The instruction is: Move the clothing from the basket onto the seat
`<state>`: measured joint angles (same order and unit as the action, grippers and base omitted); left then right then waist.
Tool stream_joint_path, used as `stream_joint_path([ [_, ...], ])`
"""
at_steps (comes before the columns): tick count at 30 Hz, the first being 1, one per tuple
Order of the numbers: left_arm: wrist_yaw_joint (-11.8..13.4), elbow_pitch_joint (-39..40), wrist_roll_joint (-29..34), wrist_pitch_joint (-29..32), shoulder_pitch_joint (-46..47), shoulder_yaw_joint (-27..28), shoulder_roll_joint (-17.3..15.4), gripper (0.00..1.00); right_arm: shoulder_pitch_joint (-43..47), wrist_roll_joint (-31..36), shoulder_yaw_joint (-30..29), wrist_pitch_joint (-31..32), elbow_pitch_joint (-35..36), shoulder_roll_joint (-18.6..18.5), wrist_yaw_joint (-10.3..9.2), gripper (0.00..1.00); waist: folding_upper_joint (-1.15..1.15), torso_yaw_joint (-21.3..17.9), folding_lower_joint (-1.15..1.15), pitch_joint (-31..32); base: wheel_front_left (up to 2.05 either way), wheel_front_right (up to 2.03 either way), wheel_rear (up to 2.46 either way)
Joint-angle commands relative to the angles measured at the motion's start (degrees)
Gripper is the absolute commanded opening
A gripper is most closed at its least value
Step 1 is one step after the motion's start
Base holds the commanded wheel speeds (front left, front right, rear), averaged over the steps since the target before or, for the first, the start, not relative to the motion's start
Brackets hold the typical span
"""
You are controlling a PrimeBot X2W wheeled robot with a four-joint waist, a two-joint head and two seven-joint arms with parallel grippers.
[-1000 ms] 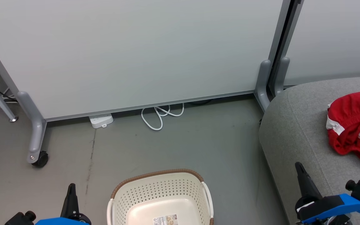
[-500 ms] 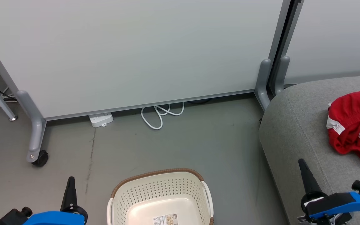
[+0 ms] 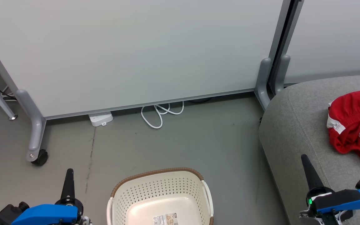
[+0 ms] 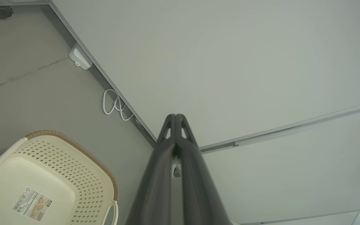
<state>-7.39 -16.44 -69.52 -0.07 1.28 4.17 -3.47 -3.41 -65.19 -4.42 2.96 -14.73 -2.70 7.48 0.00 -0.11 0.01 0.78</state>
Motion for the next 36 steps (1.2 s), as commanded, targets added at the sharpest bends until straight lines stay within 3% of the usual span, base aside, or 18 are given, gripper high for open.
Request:
stream_joint_path([
  [1,-0.10,0.75,-1.51,0.49,1.38,0.36,-0.11,0.00,-1.57,-1.88,-0.28,0.31,0.66,-0.23,0.02,0.00,0.00,0.01,0.00,-0.03,0.00,0.00,0.00],
  [36,-0.15,2.00,-16.52,4.92,4.18,1.93,0.41,0.00,-2.65,-19.70,-1.61,2.64,0.76,-0.27,0.03,0.00,0.00,0.07,0.00,-0.63,0.00,0.00,0.00],
])
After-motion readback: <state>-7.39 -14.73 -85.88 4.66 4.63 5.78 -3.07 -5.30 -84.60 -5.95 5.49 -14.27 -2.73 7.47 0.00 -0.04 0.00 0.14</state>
